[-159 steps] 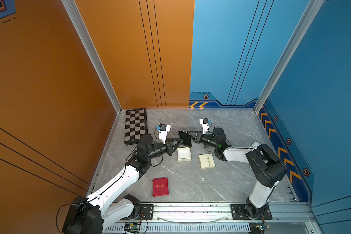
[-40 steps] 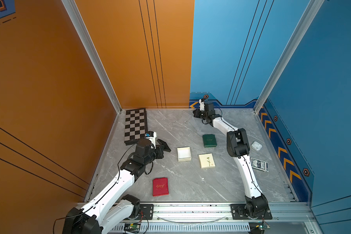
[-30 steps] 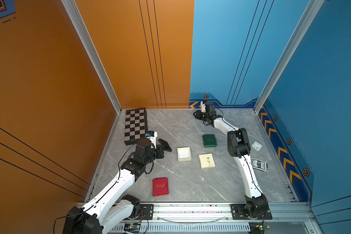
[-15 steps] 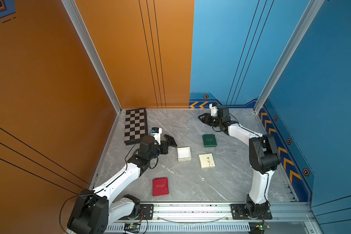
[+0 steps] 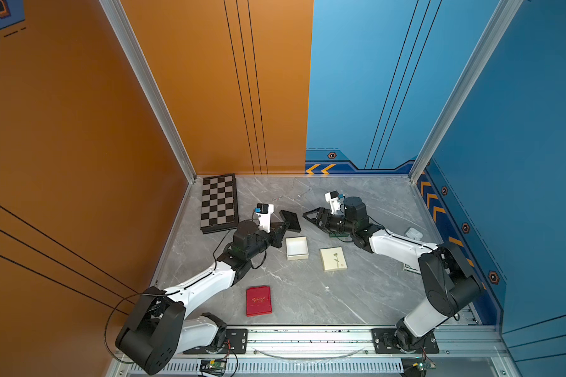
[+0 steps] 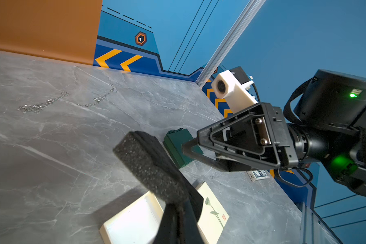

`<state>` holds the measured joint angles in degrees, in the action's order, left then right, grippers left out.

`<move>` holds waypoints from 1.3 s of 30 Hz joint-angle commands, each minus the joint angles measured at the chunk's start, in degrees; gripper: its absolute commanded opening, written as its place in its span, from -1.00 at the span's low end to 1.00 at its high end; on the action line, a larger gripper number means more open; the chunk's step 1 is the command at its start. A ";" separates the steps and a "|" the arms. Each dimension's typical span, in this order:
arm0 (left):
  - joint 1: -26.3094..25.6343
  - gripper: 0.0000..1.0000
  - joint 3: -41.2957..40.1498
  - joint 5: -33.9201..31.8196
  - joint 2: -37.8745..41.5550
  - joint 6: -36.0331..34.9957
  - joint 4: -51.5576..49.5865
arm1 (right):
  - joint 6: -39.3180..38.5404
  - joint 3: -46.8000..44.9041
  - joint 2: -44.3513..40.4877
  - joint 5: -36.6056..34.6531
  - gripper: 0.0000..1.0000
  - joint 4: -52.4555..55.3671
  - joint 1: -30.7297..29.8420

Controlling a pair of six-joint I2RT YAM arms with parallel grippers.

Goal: Take the necklace out of the lift-off lid jewelry box
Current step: Place the inner lining in the jewelry box.

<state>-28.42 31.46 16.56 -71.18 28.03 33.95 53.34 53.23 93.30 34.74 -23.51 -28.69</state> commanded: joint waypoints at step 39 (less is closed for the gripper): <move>-2.14 -1.00 -5.91 1.58 0.72 -2.55 12.62 | 16.08 -6.19 3.16 4.49 -0.54 -28.03 -4.69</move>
<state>-30.13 26.24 18.22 -69.38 26.72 45.67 67.79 47.92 95.83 37.74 -47.18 -32.97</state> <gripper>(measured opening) 0.047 0.270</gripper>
